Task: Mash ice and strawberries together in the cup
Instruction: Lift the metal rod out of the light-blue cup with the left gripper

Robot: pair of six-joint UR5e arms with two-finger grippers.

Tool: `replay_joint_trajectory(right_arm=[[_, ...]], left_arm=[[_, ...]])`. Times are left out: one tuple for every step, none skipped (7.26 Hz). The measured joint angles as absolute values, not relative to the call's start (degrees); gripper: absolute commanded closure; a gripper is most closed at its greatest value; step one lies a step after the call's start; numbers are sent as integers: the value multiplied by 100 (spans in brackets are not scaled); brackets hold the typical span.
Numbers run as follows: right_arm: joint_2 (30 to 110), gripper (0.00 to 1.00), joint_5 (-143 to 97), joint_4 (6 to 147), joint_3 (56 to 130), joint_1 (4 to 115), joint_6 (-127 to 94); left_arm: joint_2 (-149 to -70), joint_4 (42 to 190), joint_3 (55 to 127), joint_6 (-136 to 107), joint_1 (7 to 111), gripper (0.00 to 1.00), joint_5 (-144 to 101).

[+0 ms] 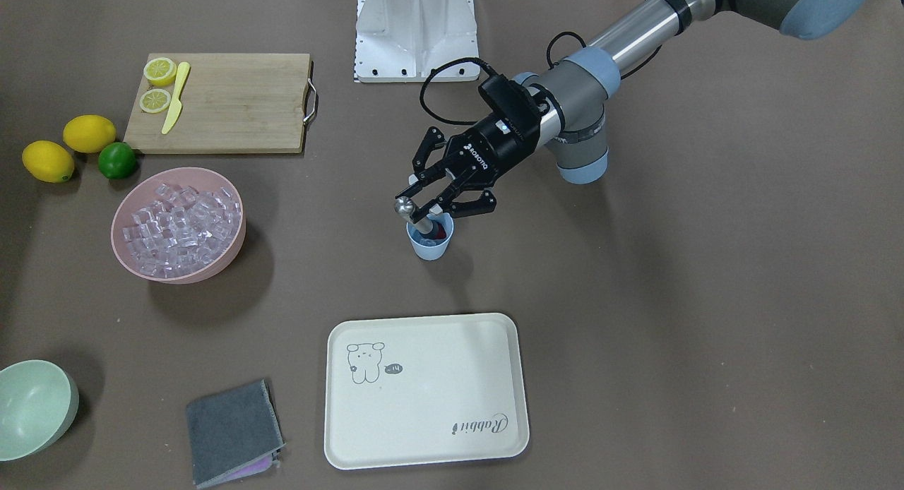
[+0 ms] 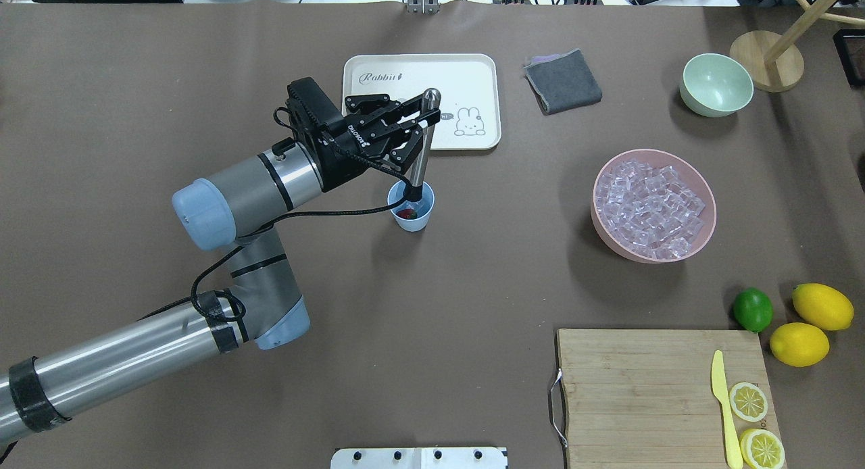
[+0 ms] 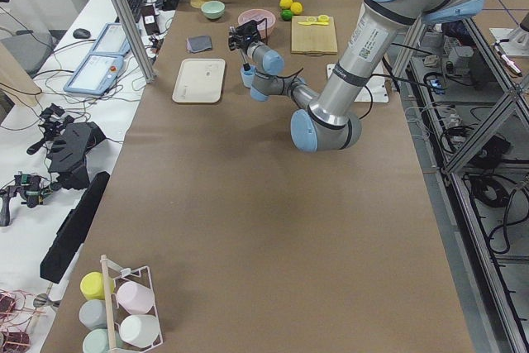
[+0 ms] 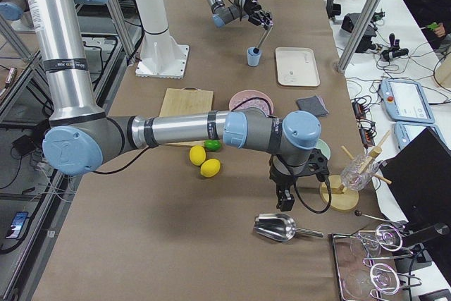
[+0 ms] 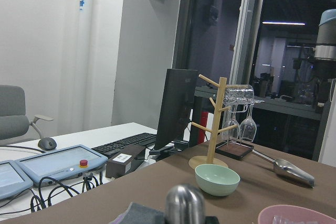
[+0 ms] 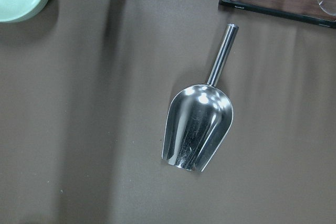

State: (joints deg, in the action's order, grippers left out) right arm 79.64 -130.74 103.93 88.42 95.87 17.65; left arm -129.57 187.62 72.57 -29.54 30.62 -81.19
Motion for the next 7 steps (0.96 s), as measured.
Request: replay_joint_trajectory(right_arm=[[7994, 1, -13076, 10379, 8848, 9596, 1777], [8047, 1, -13076, 10364, 8883, 9601, 1782], [8124, 1, -13074, 10362, 8962, 9602, 1779], [8200, 1, -13076, 10364, 9037, 9602, 1775], [8254, 1, -13078, 10372, 9085, 9604, 1763], [8279, 1, -13078, 10387, 9118, 9606, 1745], [8301, 1, -13076, 10394, 9165, 9606, 1736]], left_arm=[[-12957, 18762, 7313, -2973, 3060, 81, -8127], [-12976, 18735, 7396, -3013, 3096, 81, -8134], [-13012, 18653, 7448, -3185, 3167, 81, -8137], [-13045, 18517, 7494, -3627, 3262, 81, -8140], [-13048, 18322, 7566, -4159, 3396, 81, -8207], [-12996, 18062, 7656, -4740, 3646, 81, -8447], [-12870, 17777, 7746, -5290, 4010, 81, -8879]])
